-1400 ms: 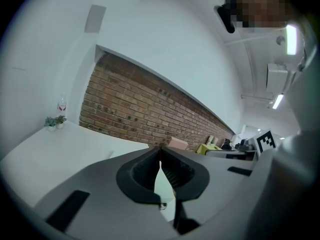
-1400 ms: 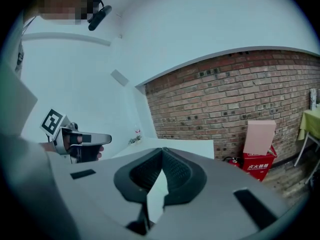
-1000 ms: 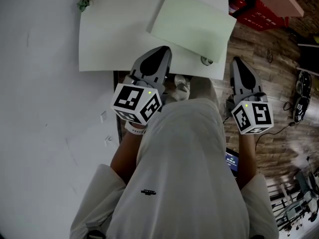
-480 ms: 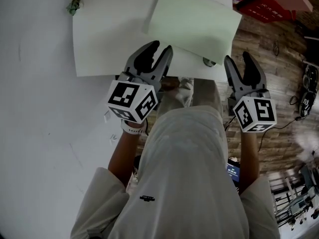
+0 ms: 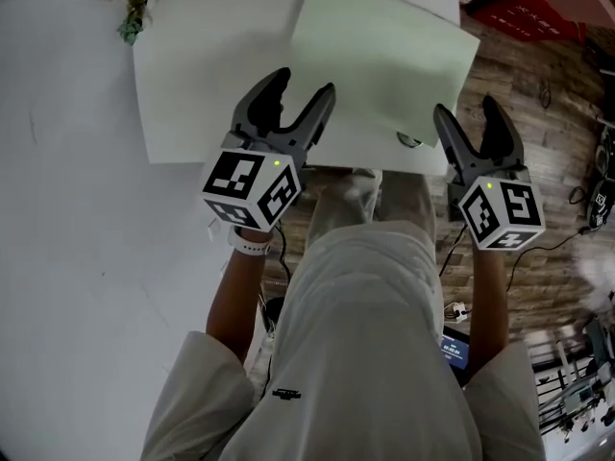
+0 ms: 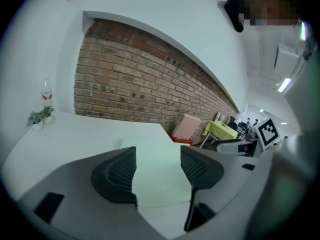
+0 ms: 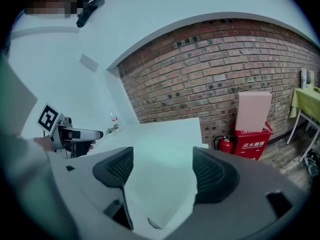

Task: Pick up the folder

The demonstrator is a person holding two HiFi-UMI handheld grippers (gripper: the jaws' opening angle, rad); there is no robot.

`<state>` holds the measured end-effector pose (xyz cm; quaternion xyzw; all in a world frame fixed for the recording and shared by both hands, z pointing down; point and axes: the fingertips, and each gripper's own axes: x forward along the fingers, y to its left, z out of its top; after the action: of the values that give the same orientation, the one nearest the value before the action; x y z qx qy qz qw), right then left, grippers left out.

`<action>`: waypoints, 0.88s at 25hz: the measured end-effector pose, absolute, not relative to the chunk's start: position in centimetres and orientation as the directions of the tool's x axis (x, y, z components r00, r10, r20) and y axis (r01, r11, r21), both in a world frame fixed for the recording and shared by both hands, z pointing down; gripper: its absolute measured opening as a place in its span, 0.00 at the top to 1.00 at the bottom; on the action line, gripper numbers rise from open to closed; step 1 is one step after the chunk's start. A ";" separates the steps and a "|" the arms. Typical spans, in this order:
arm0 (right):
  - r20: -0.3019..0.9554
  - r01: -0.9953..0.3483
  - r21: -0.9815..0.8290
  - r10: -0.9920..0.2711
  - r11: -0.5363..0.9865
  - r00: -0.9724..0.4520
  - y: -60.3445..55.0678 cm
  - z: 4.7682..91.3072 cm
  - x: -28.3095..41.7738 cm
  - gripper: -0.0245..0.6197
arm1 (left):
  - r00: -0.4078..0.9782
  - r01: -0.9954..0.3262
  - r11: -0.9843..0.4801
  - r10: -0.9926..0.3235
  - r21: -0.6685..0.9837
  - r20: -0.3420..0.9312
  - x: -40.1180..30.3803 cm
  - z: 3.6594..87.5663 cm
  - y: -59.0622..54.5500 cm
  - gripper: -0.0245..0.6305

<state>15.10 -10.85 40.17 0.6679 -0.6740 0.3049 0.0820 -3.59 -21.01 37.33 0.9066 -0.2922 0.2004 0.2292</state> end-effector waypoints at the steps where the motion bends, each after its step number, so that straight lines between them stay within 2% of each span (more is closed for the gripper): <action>1: 0.523 -0.949 -0.305 -0.847 -0.080 -0.097 -11.2 40.6 15.3 0.38 | 0.745 -0.625 -0.721 -0.437 0.298 0.504 -3.4 37.7 -21.4 0.54; 6: 0.544 -0.941 -0.326 -0.832 -0.092 -0.108 -13.0 42.5 16.5 0.35 | 0.722 -0.638 -0.717 -0.432 0.280 0.540 -2.7 39.6 -23.3 0.48; 22: 0.621 -0.931 -0.351 -0.769 -0.099 -0.152 -16.1 48.5 17.9 0.14 | 0.643 -0.670 -0.712 -0.414 0.212 0.644 -3.1 46.5 -27.6 0.43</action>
<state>17.89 -16.05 48.55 0.6418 -0.6622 0.3710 0.1095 -3.08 -27.60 46.52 0.8789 -0.3083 0.2887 0.2218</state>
